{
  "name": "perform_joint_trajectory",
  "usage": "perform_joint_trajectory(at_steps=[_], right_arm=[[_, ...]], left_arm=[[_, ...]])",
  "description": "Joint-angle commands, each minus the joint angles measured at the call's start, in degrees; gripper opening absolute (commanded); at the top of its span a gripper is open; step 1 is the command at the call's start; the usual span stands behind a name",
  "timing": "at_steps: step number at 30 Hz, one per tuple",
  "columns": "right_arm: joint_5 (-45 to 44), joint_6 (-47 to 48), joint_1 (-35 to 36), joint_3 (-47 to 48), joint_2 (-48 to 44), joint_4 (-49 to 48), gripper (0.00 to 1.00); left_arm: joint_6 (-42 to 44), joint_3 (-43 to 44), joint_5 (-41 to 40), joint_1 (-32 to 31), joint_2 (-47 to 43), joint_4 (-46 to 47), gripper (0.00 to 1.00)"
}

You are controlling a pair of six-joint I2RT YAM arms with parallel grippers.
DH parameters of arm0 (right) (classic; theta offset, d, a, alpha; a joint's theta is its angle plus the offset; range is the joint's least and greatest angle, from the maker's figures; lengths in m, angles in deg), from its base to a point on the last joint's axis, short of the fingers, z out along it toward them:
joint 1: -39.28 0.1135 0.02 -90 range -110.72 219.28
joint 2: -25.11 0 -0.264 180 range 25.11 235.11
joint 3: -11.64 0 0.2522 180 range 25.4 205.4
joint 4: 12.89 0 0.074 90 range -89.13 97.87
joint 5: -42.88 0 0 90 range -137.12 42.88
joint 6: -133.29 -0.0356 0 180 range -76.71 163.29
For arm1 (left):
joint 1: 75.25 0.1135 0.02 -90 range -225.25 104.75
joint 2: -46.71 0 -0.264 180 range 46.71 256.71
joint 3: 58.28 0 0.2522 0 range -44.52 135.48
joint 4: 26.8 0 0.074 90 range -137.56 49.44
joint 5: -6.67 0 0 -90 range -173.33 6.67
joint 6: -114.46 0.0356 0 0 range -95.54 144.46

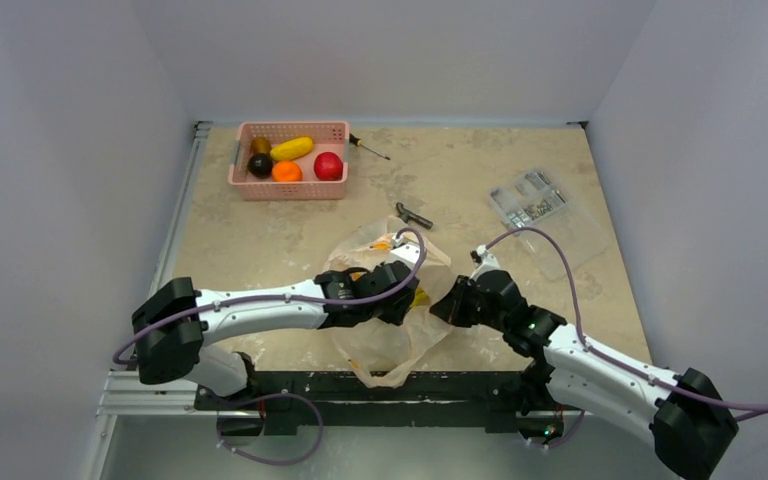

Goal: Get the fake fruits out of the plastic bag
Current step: Adjust the plastic bag at the center of the board.

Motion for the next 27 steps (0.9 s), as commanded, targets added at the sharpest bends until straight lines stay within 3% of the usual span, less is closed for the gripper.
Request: perform_joint_trajectory(at_steps=[1,6,10,16,23,27], right_arm=[[0.8,0.6,0.0,-0.2,0.1,-2.2,0.0],[1.6,0.8,0.0,-1.2,2.5,-5.0,0.0],[2.5,0.8,0.0,-2.5,4.1,-6.7,0.0],[3.7,1.1,0.1,-3.5,4.8,-8.1,0.0],[3.6,1.1,0.1,-3.8,6.7,-11.1,0.0],[3.0,0.3,0.0,-1.9,10.0,-14.3,0.0]], left_arm=[[-2.9,-3.3,-4.4,-3.3,-3.7,-5.4,0.41],[-6.8,-6.4,-7.8,-6.1,-3.0,-5.8,0.68],[-9.7,-8.5,-6.8,-7.1,-1.3,-3.4,0.78],[-11.9,-10.3,-6.5,-7.9,-1.2,-1.6,0.82],[-14.7,-18.2,-6.3,-8.8,-4.5,7.0,0.88],[-15.3,-16.1,-10.9,-8.4,2.6,7.4,0.78]])
